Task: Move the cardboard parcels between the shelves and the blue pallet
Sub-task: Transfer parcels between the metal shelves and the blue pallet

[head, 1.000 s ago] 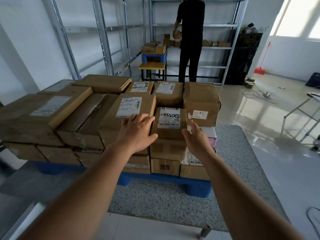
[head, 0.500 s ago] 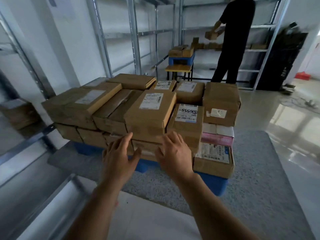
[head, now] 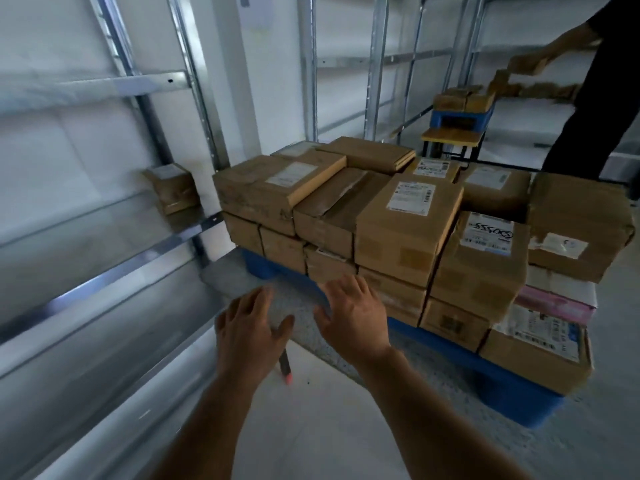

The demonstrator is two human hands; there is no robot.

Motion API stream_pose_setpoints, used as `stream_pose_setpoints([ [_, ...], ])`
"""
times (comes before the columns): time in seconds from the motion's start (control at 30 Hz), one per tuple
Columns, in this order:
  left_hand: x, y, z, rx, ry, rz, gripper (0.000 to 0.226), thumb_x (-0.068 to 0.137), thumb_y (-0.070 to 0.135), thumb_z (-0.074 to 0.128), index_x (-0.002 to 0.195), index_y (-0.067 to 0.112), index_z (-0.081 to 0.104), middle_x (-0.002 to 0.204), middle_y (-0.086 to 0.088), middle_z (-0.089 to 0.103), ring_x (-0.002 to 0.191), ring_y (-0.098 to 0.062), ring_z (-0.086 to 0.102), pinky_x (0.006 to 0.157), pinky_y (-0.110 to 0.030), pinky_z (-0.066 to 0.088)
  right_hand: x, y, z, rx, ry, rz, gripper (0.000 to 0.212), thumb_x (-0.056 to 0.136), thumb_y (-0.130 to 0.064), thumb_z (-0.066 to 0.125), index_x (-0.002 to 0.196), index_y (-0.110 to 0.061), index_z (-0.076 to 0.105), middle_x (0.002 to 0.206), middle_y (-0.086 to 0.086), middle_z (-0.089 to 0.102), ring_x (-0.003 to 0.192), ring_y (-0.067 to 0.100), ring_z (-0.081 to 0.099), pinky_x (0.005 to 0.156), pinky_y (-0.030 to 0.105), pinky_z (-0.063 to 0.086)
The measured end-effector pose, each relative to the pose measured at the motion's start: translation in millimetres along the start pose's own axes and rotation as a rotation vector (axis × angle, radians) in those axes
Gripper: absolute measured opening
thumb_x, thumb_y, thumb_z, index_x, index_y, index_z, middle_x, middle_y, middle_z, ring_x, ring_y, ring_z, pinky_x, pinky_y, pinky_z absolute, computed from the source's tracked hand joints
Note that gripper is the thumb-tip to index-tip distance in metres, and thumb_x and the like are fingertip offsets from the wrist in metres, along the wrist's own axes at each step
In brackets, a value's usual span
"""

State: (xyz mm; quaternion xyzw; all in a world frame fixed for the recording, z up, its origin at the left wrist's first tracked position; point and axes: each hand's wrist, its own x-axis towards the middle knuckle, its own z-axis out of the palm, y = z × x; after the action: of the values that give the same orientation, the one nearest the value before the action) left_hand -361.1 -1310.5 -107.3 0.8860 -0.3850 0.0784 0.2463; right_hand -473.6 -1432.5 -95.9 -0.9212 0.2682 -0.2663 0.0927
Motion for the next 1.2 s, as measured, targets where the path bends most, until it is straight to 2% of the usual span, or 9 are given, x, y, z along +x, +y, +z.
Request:
stream_pose_setpoints([
  [0.1,4,-33,-15,0.046,0.018,-0.047,0.070,0.086,0.058,0.048,0.144,0.025,0.029,0.153,-0.003,0.028,0.141,-0.020,0.020,0.112,-0.041,0.020,19,-31,20,-0.020,-0.069,-0.037,0.055,0.088,-0.046,0.054,0.137,-0.023,0.043,0.137,0.004,0.044,0.127,0.024,0.040,0.102,0.040,0.036],
  [0.17,7,-60,-28,0.094,0.031,-0.075,0.072,0.087,0.060,0.045,0.147,0.026,0.023,0.156,-0.004,0.018,0.144,-0.021,0.010,0.116,-0.042,0.010,32,-56,34,-0.027,-0.113,-0.053,0.065,0.087,-0.053,0.051,0.143,-0.028,0.032,0.148,0.005,0.031,0.136,0.026,0.030,0.108,0.043,0.029],
  [0.23,10,-87,-41,0.133,0.043,-0.109,0.074,0.087,0.061,0.042,0.148,0.026,0.018,0.158,-0.004,0.010,0.145,-0.022,0.003,0.117,-0.043,0.004,43,-82,50,-0.016,-0.145,-0.083,0.070,0.086,-0.058,0.049,0.146,-0.031,0.024,0.155,0.005,0.017,0.141,0.027,0.019,0.111,0.044,0.023],
  [0.33,15,-126,-57,0.154,0.049,-0.159,0.074,0.088,0.062,0.039,0.149,0.028,0.013,0.158,-0.003,0.005,0.145,-0.021,-0.002,0.117,-0.044,0.000,60,-119,75,0.001,-0.183,-0.131,0.072,0.087,-0.061,0.047,0.147,-0.032,0.018,0.158,0.005,0.009,0.143,0.027,0.014,0.111,0.043,0.018],
  [0.63,46,-250,-92,0.199,0.100,-0.231,0.081,0.083,0.071,0.030,0.149,0.028,0.013,0.158,-0.003,0.003,0.145,-0.024,-0.006,0.114,-0.046,-0.010,118,-221,147,0.007,-0.227,-0.184,0.079,0.084,-0.070,0.037,0.149,-0.033,0.012,0.159,0.005,0.006,0.144,0.028,0.012,0.113,0.045,0.011],
  [0.8,64,-313,-107,0.256,0.105,-0.244,0.080,0.084,0.070,0.033,0.149,0.029,0.012,0.158,-0.002,0.005,0.145,-0.023,-0.006,0.111,-0.042,-0.014,139,-268,184,0.006,-0.201,-0.229,0.084,0.077,-0.077,0.010,0.148,-0.033,0.008,0.158,0.007,0.009,0.143,0.029,0.014,0.107,0.039,0.003],
  [0.87,71,-332,-112,0.259,0.098,-0.255,0.078,0.085,0.068,0.034,0.149,0.028,0.013,0.158,-0.002,0.009,0.145,-0.023,-0.002,0.112,-0.042,-0.011,149,-280,196,0.001,-0.215,-0.229,0.080,0.081,-0.075,0.014,0.148,-0.031,0.011,0.158,0.008,0.013,0.142,0.029,0.016,0.107,0.038,0.005],
  [1.0,95,-362,-109,0.208,0.058,-0.269,0.076,0.087,0.065,0.034,0.149,0.026,0.012,0.157,-0.002,0.015,0.145,-0.022,0.006,0.116,-0.042,0.001,175,-292,217,-0.039,-0.259,-0.228,0.072,0.089,-0.064,0.035,0.149,-0.028,0.015,0.157,0.008,0.016,0.143,0.027,0.017,0.113,0.042,0.016],
  [1.2,155,-389,-93,0.205,0.045,-0.255,0.076,0.088,0.065,0.035,0.149,0.027,0.011,0.158,-0.004,0.011,0.145,-0.023,0.005,0.115,-0.044,0.001,242,-284,244,-0.091,-0.260,-0.234,0.068,0.091,-0.059,0.039,0.148,-0.026,0.021,0.156,0.007,0.019,0.142,0.027,0.019,0.114,0.043,0.020],
])
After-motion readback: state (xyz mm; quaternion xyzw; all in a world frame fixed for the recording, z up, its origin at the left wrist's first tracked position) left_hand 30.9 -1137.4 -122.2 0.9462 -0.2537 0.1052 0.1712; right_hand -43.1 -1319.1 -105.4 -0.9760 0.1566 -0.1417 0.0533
